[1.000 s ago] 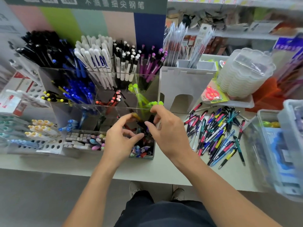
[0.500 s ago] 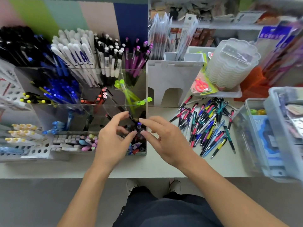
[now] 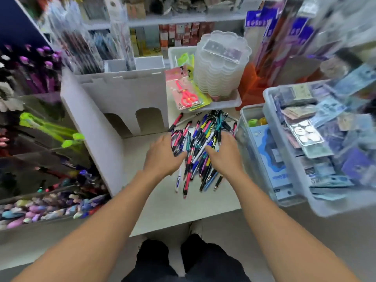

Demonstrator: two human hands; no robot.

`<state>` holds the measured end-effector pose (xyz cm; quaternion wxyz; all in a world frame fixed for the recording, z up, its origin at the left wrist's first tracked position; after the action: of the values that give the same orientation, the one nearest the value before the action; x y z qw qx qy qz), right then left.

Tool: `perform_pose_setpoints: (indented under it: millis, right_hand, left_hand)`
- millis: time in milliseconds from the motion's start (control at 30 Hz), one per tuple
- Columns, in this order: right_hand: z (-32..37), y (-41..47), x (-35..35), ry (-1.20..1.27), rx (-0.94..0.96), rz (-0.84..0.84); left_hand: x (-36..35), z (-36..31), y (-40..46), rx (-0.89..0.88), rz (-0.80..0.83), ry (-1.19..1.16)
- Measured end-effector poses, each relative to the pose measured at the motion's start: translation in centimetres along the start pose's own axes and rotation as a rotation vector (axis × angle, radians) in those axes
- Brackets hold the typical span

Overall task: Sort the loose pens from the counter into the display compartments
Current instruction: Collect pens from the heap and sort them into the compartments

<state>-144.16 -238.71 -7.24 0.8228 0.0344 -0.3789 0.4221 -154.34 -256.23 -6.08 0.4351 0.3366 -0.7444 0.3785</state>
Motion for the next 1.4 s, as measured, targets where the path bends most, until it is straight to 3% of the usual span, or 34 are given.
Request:
perform_pose_setpoints:
  millis: [100, 233, 467, 667, 933, 1067, 1133, 1233, 1300, 1400]
  right_hand:
    - [1.0, 5.4, -0.3, -0.051, -0.039, 0.052]
    - [0.4, 11.3, -0.4, -0.086, -0.116, 0.02]
    - [-1.7, 16.0, -1.6, -0.027, -0.351, 0.006]
    - [-1.0, 12.8, -4.6, -0.089, -0.185, -0.023]
    - [0.3, 6.8, -6.6, 0.083, -0.05, 0.024]
    - [0.1, 0.9, -2.7, 0.027, 0.062, -0.099]
    - [-2.1, -2.5, -1.2, -0.083, -0.104, -0.125]
    - [-6.2, -5.9, -1.9, -0.109, -0.506, 0.037]
    - [-6.9, -6.3, -3.3, 0.016, -0.549, 0.067]
    - [-5.8, -5.2, -5.0, 0.137, -0.458, 0.02]
  left_hand:
    - [-1.8, -0.1, 4.1, 0.018, 0.079, 0.104]
    - [-3.6, -2.1, 7.8, -0.126, 0.101, 0.201]
    - [-7.3, -1.9, 11.9, 0.009, 0.18, 0.197]
    - [-8.0, -0.5, 9.6, -0.069, 0.004, 0.182]
    - [-7.0, 2.8, 6.2, -0.028, 0.005, 0.161]
    - [-6.7, 3.9, 4.4, 0.013, 0.036, 0.12]
    - [-6.1, 4.5, 3.5, 0.133, 0.079, 0.168]
    - [-5.7, 5.2, 2.5, 0.27, 0.177, 0.242]
    - [-5.8, 4.7, 2.3, 0.258, 0.219, 0.228]
    - [-5.7, 4.0, 2.1, 0.258, 0.255, 0.125]
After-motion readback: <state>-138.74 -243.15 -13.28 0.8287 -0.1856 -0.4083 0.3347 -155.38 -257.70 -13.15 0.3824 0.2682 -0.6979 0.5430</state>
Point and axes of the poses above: each hand's wrist, its own y-axis towards the middle knuckle, its own x-axis out of the back of the hand, z = x × y, the point moved 5 cm from there along y, towards the middle knuckle, and after that the axes turned 15 degrees about y, right-handed, at the moved point
